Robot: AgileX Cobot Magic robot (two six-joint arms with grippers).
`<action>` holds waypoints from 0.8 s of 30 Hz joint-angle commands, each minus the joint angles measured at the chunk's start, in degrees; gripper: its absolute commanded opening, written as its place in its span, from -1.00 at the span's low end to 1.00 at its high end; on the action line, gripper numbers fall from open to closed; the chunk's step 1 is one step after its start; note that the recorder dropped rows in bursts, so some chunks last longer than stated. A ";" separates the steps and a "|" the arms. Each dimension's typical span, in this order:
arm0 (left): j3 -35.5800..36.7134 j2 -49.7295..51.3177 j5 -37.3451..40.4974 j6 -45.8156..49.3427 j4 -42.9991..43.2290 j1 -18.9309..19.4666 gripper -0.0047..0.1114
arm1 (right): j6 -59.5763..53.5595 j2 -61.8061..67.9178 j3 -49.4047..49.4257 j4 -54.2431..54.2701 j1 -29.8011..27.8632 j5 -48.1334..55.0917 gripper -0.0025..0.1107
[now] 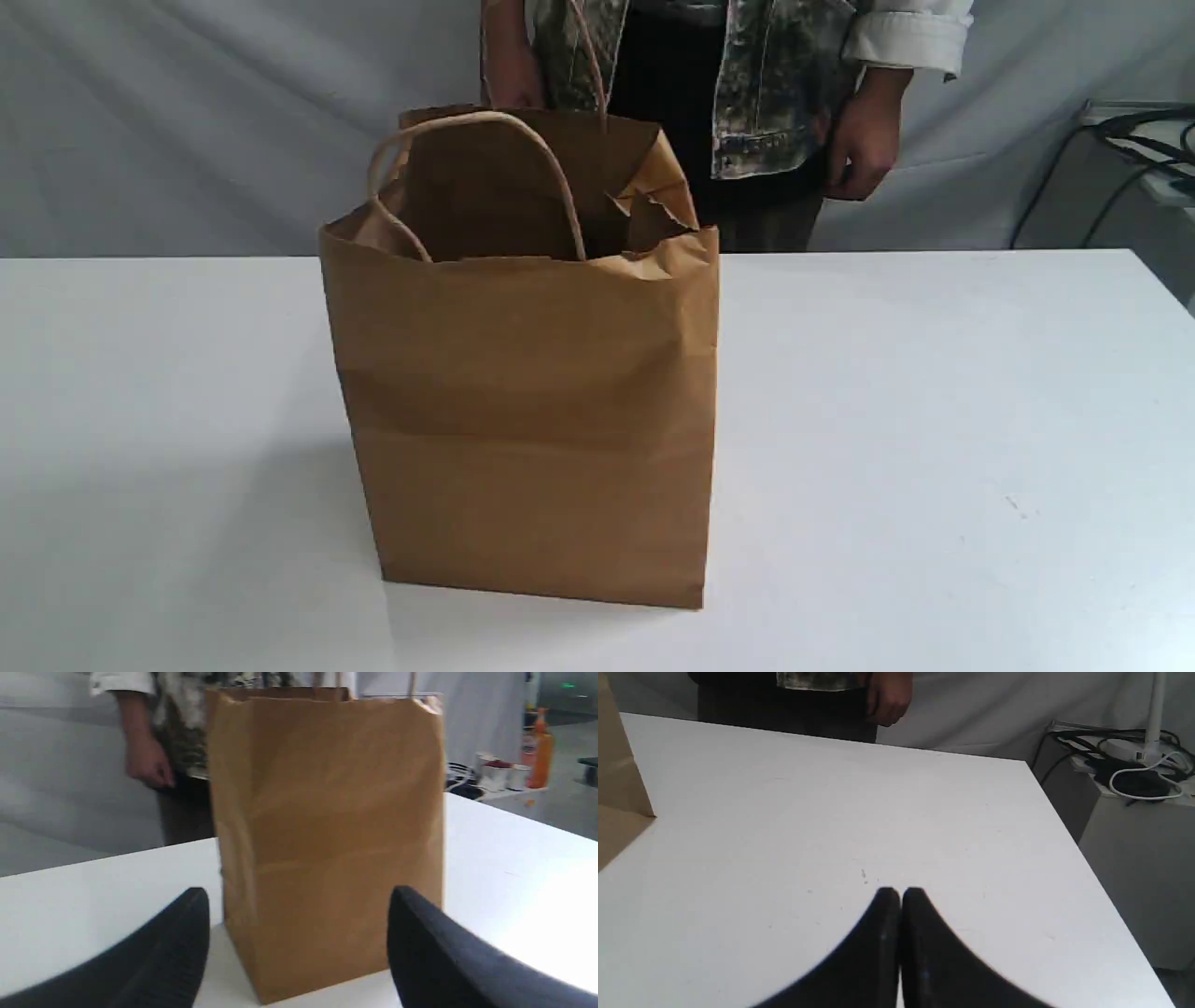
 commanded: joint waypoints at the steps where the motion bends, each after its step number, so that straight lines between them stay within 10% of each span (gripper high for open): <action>1: 0.21 -0.14 -0.15 0.03 -0.39 7.23 0.08 | 0.21 -0.34 0.14 0.12 -0.18 0.17 -0.96; 13: 0.21 -0.14 0.08 0.15 -0.21 29.20 0.08 | 0.21 -0.34 0.14 0.12 -0.18 0.17 -0.96; 24: 0.21 -0.14 0.08 0.35 3.85 30.21 0.08 | 0.21 -0.34 0.14 0.12 -0.18 0.17 -0.96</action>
